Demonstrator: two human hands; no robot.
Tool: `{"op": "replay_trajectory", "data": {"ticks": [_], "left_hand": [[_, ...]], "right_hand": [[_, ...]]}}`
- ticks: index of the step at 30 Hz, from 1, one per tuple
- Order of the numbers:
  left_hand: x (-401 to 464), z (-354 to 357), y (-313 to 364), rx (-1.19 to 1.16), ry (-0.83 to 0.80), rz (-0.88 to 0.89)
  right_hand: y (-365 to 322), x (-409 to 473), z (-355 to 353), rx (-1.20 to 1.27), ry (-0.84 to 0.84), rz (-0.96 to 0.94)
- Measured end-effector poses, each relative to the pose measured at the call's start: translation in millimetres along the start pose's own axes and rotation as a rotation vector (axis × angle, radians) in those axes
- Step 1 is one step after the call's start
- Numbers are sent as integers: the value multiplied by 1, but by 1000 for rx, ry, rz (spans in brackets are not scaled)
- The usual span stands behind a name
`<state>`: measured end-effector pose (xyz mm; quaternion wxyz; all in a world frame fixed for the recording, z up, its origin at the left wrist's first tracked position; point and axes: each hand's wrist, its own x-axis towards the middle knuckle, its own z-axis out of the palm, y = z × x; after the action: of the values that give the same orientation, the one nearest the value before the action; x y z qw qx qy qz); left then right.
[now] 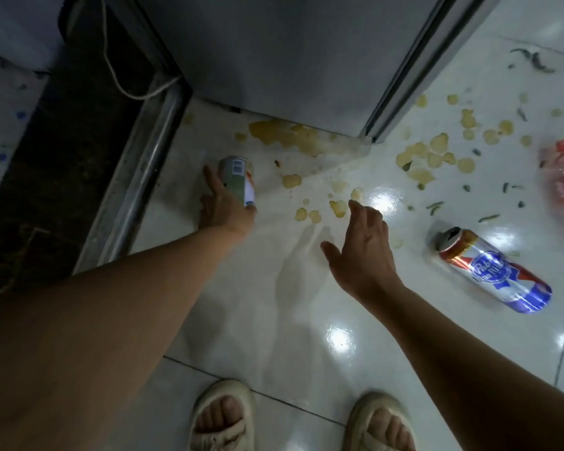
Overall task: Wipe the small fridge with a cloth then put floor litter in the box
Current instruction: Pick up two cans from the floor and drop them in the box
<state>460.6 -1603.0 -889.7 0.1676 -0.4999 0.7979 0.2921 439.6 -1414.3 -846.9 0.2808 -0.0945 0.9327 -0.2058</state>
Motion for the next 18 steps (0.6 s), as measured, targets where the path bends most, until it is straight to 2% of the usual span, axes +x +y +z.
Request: {"op": "replay_trajectory", "data": {"ticks": [5,12,18], "left_hand": [[-73,-6,27,68,-133,170],[-152,24,72,213,-325,408],[-171,74,106,230,-354,464]], "right_hand": [[23,-45,-39,28,27,87],[98,-83,-73,-13,65,281],[170,-68,-76,-39,91,404]]}}
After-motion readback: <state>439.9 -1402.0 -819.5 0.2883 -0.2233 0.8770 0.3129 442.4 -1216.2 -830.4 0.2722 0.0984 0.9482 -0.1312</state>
